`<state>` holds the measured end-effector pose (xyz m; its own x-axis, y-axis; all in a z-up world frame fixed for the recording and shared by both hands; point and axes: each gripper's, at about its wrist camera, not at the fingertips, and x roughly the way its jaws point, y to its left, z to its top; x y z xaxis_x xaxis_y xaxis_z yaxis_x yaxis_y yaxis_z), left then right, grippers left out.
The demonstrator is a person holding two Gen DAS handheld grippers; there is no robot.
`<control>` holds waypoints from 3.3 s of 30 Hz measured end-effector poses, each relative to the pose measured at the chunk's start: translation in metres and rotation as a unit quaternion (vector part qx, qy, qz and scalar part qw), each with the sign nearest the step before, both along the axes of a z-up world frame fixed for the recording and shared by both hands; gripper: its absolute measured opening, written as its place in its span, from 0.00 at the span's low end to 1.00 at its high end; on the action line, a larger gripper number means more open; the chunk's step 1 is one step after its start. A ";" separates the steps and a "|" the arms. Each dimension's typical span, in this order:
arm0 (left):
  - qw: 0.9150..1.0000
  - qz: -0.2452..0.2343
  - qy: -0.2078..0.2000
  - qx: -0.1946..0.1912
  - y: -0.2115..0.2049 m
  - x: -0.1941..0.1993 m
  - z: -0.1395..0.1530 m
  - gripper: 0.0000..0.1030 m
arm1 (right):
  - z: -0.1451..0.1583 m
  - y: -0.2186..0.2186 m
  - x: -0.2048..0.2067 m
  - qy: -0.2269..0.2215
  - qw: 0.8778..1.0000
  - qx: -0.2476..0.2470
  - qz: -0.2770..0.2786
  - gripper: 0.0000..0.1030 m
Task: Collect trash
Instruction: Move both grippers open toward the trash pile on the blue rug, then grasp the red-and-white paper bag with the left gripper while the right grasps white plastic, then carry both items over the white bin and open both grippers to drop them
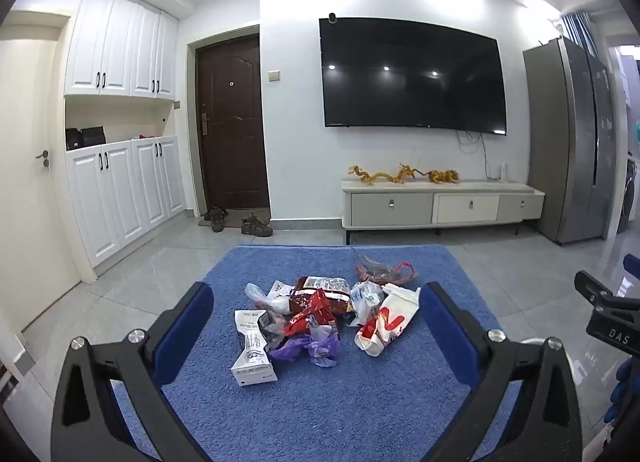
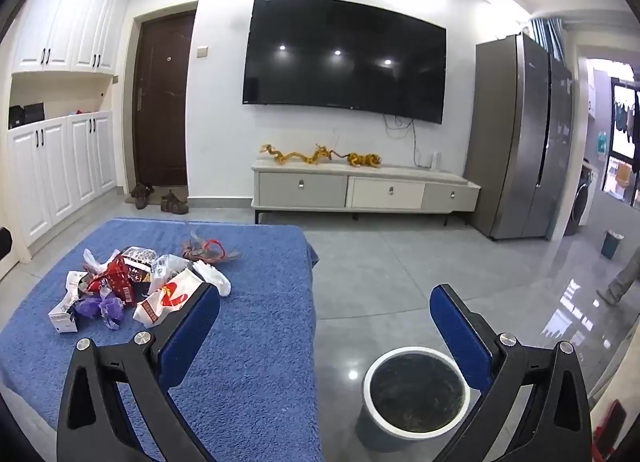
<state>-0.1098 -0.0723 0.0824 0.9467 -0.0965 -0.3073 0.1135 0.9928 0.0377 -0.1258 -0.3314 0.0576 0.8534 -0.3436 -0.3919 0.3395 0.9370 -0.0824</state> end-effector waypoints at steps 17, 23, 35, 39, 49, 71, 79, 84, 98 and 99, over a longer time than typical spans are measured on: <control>0.999 -0.037 0.005 0.017 -0.013 0.013 0.010 1.00 | 0.022 -0.002 -0.001 -0.030 0.999 -0.018 -0.005 1.00; 0.999 -0.042 0.010 0.019 -0.019 0.033 0.012 1.00 | 0.023 -0.009 0.009 -0.019 0.999 -0.030 -0.010 1.00; 0.995 -0.048 0.082 0.019 -0.011 0.094 -0.026 1.00 | 0.016 -0.034 0.053 0.013 1.000 -0.011 0.013 1.00; 0.987 -0.089 0.130 0.013 -0.022 0.118 -0.050 0.99 | 0.004 -0.041 0.081 0.008 0.998 0.031 0.050 1.00; 0.957 -0.144 0.251 0.029 -0.066 0.188 -0.126 0.77 | -0.070 -0.024 0.216 0.141 0.955 0.137 0.221 0.68; 0.945 -0.147 0.277 0.088 -0.084 0.145 -0.134 0.42 | -0.123 -0.024 0.223 0.191 0.910 0.221 0.294 0.09; 0.937 -0.228 0.248 0.091 -0.150 0.116 -0.097 0.42 | -0.097 -0.109 0.133 0.137 0.940 0.228 0.213 0.09; 0.908 -0.316 0.256 0.105 -0.235 0.106 -0.100 0.43 | -0.117 -0.187 0.091 0.151 0.959 0.222 0.096 0.10; 0.848 -0.413 0.318 0.099 -0.425 0.113 -0.149 0.62 | -0.214 -0.308 0.058 0.207 0.937 0.267 -0.092 0.47; 0.846 -0.415 0.320 0.096 -0.426 0.113 -0.148 0.62 | -0.215 -0.309 0.055 0.205 0.936 0.270 -0.098 0.47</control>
<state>0.0035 -0.4979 -0.0656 0.2106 -0.5369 -0.8169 0.8266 0.5439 -0.1444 -0.0709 -0.6407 -0.1571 0.5343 -0.1359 -0.8343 0.5535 0.8022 0.2239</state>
